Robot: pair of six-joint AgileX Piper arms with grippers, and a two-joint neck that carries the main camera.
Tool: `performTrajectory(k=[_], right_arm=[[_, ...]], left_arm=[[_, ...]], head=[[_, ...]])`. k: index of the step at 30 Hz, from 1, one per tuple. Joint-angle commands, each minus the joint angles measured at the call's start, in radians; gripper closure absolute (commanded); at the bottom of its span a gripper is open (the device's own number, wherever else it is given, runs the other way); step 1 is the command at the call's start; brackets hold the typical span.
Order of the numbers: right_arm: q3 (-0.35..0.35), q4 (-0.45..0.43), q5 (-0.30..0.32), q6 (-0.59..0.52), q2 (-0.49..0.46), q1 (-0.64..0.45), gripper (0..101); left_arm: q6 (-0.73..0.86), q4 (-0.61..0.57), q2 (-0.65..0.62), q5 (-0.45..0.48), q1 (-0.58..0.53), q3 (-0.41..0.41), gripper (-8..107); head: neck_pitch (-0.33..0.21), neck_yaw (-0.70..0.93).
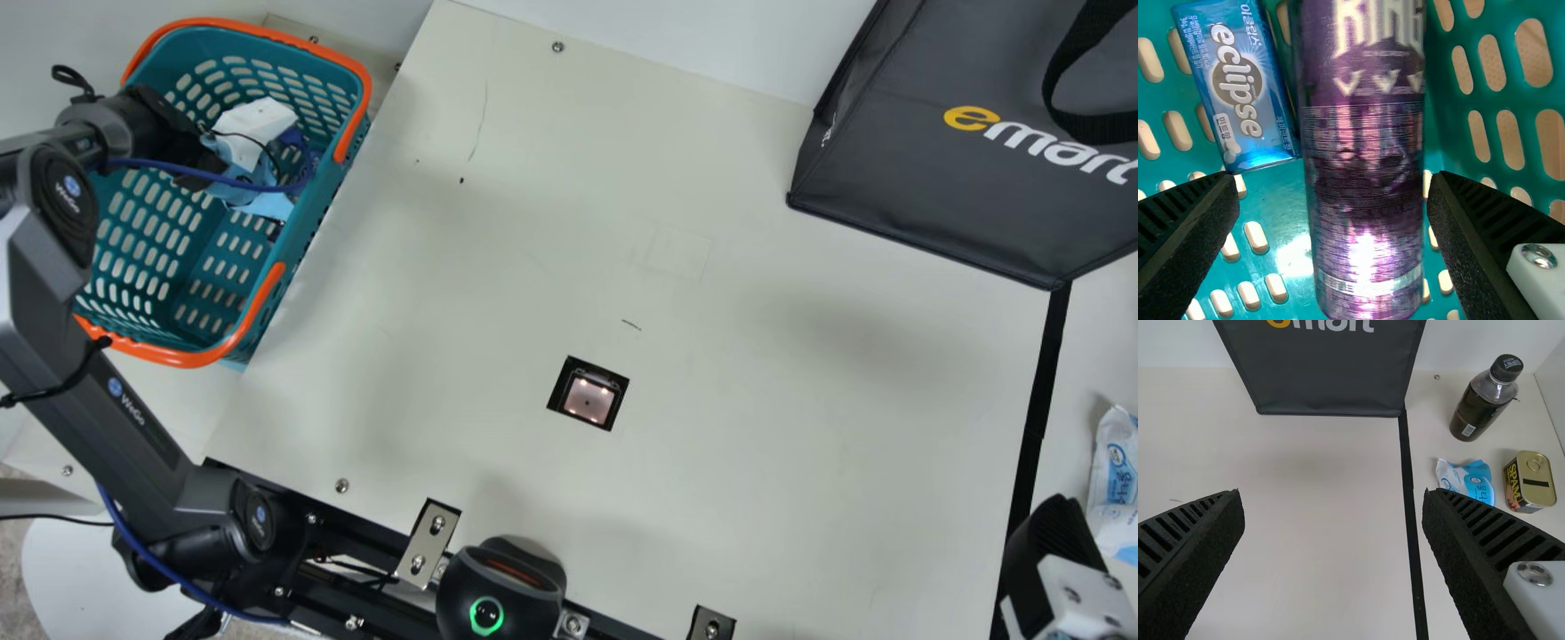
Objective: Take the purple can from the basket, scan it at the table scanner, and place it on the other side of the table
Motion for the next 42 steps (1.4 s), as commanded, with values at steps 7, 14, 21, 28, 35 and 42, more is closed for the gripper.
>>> performTrajectory(k=[7, 14, 21, 28, 35, 42], right_arm=[[0.0, 0.0, 0.0, 0.0, 0.0, 0.0, 6], [0.0, 0.0, 0.0, 0.0, 0.0, 0.0, 6], [0.0, 0.0, 0.0, 0.0, 0.0, 0.0, 6], [0.0, 0.0, 0.0, 0.0, 0.0, 0.0, 6], [0.0, 0.0, 0.0, 0.0, 0.0, 0.0, 6], [0.0, 0.0, 0.0, 0.0, 0.0, 0.0, 6]], left_arm=[[-0.001, 0.011, 0.005, -0.007, -0.003, 0.011, 9], [0.004, 0.01, -0.001, -0.019, -0.002, 0.025, 22], [0.009, 0.01, -0.012, -0.035, 0.002, 0.052, 69], [0.016, 0.005, -0.035, -0.038, 0.011, 0.077, 107], [0.041, -0.043, -0.084, -0.021, 0.027, 0.098, 107], [0.088, -0.125, -0.158, -0.012, 0.051, 0.121, 107]], head=[[-0.024, 0.004], [-0.024, 0.004], [-0.024, 0.004], [-0.024, 0.004], [-0.024, 0.004], [-0.024, 0.004]])
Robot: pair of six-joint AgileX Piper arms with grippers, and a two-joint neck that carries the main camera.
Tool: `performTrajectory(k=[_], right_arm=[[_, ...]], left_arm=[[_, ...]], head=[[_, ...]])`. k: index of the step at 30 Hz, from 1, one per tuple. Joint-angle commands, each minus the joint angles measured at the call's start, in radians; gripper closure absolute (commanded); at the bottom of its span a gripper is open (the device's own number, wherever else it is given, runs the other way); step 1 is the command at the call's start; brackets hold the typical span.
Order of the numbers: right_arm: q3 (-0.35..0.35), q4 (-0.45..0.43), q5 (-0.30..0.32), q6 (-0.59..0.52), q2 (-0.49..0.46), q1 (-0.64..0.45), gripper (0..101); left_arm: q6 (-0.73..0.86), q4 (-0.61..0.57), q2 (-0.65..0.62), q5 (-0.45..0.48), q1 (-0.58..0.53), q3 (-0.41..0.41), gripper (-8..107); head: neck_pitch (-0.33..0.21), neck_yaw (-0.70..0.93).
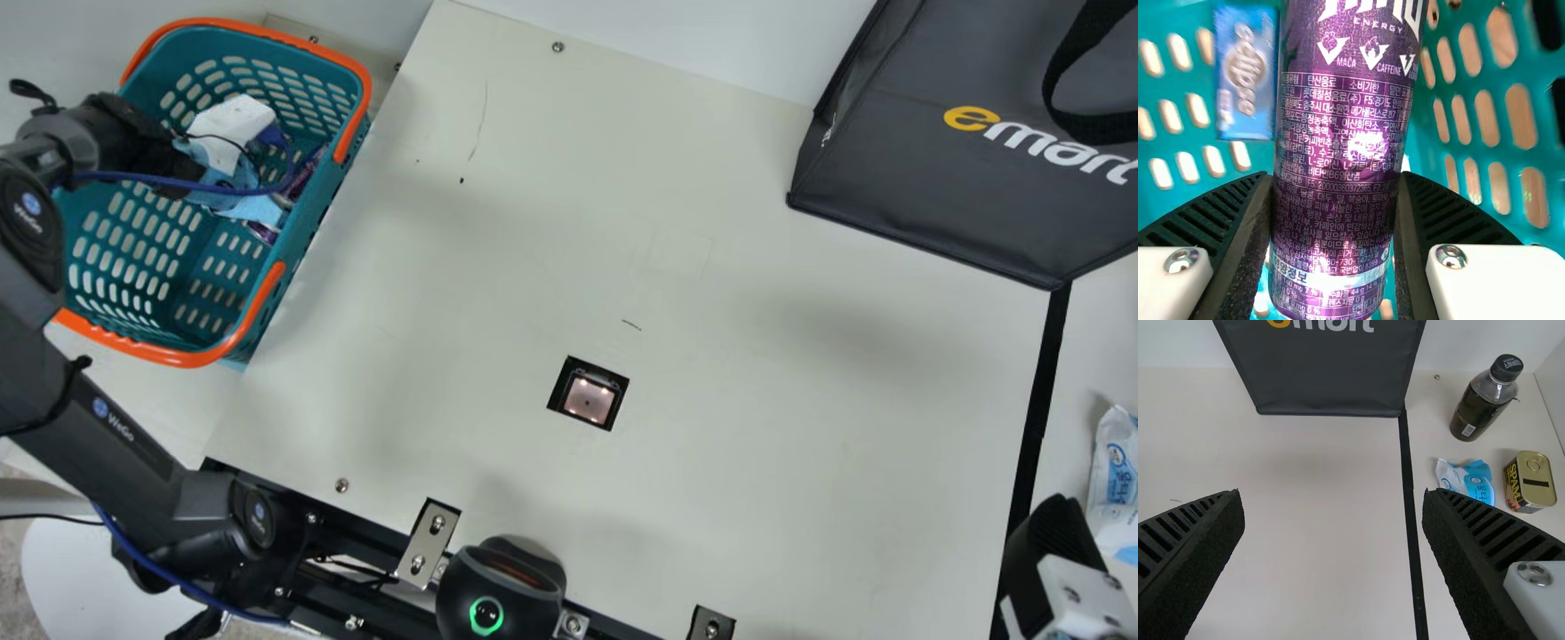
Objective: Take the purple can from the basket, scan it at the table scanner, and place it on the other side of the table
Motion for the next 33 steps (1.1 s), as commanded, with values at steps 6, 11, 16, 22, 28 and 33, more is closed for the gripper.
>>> performTrajectory(k=[6, 11, 16, 22, 28, 33], right_arm=[[0.0, 0.0, 0.0, 0.0, 0.0, 0.0, 6], [0.0, 0.0, 0.0, 0.0, 0.0, 0.0, 6], [0.0, 0.0, 0.0, 0.0, 0.0, 0.0, 6], [0.0, 0.0, 0.0, 0.0, 0.0, 0.0, 6], [0.0, 0.0, 0.0, 0.0, 0.0, 0.0, 6], [0.0, 0.0, 0.0, 0.0, 0.0, 0.0, 6]], left_arm=[[0.023, -0.084, -0.078, 0.003, 0.025, 0.01, 107], [-0.008, -0.112, -0.135, 0.01, 0.039, 0.003, 107], [-0.071, -0.118, -0.191, 0.022, 0.047, -0.017, 107], [-0.143, -0.119, -0.253, 0.039, 0.05, -0.05, 107], [-0.208, -0.108, -0.308, 0.049, 0.046, -0.077, 107], [-0.256, -0.103, -0.354, 0.055, 0.032, -0.09, 107]], head=[[-0.026, 0.004], [-0.026, 0.004], [-0.026, 0.004], [-0.026, 0.004], [-0.026, 0.004], [-0.026, 0.004]])
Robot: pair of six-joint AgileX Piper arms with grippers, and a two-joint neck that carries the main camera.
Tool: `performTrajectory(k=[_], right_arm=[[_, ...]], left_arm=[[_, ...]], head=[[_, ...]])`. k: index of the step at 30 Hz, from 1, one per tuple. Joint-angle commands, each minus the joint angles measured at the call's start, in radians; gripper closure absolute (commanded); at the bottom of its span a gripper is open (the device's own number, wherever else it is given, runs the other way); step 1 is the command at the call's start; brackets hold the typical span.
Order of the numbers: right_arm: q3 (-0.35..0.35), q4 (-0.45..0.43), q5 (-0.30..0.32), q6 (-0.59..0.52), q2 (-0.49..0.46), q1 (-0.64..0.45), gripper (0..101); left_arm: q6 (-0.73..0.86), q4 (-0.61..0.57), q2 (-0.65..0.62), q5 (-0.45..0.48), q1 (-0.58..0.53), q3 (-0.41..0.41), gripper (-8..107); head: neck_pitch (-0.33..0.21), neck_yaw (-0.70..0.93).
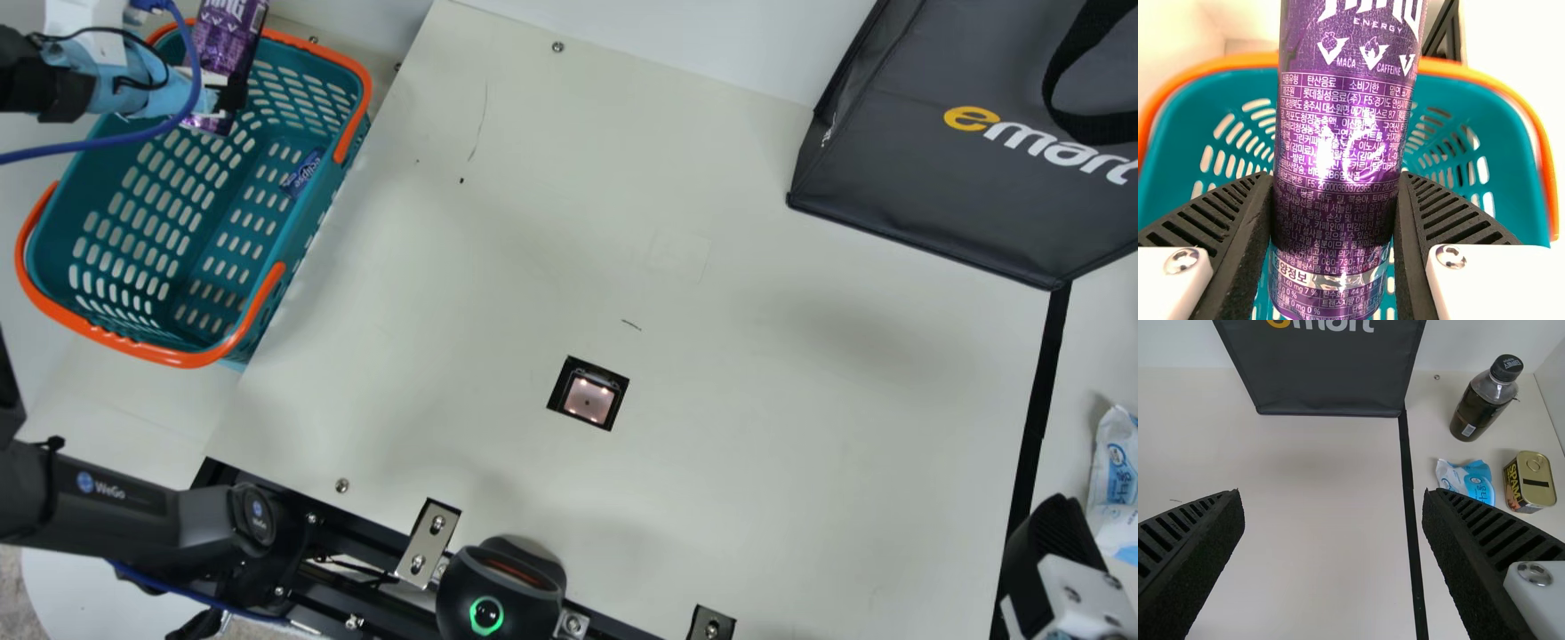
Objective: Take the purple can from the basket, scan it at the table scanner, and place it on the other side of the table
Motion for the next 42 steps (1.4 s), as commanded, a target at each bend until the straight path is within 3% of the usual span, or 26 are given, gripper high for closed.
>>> performTrajectory(k=[1, 19, 42], right_arm=[[0.0, 0.0, 0.0, 0.0, 0.0, 0.0, 6], [0.0, 0.0, 0.0, 0.0, 0.0, 0.0, 6], [0.0, 0.0, 0.0, 0.0, 0.0, 0.0, 6]], left_arm=[[-0.02, 0.002, -0.019, 0.001, -0.006, -0.002, 107], [-0.28, 0.106, -0.251, -0.045, -0.182, 0.096, 107], [-0.938, 0.525, -0.53, -0.216, -0.556, 0.271, 107]], head=[[-0.026, 0.002], [-0.026, 0.002], [-0.026, 0.002]])
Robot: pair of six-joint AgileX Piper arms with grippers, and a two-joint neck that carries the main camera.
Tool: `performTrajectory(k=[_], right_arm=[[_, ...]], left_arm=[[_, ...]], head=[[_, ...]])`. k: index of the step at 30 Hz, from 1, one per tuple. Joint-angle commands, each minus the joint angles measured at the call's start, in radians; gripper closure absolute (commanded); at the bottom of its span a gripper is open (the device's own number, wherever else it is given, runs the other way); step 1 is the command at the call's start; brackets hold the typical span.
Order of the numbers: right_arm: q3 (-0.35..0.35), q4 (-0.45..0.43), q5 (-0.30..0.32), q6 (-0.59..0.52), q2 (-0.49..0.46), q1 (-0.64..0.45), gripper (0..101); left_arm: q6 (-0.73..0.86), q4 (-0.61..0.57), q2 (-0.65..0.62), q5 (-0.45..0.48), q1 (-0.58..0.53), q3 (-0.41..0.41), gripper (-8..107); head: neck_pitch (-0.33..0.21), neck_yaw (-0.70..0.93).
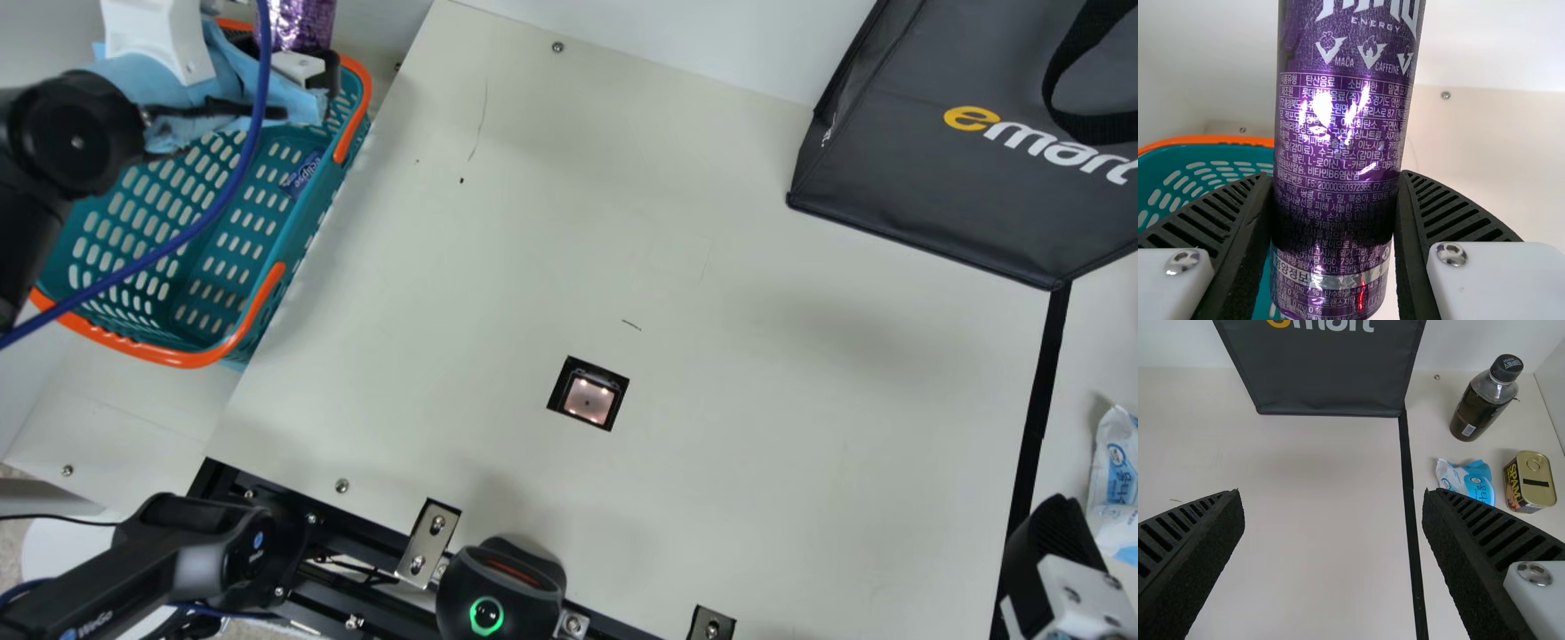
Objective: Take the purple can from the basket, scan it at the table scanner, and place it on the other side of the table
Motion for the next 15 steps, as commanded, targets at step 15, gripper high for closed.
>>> performTrajectory(k=[15], right_arm=[[0.0, 0.0, 0.0, 0.0, 0.0, 0.0, 6]], left_arm=[[-0.407, 0.27, -0.097, -0.22, -0.178, 0.214, 107]], head=[[-0.026, 0.002]])
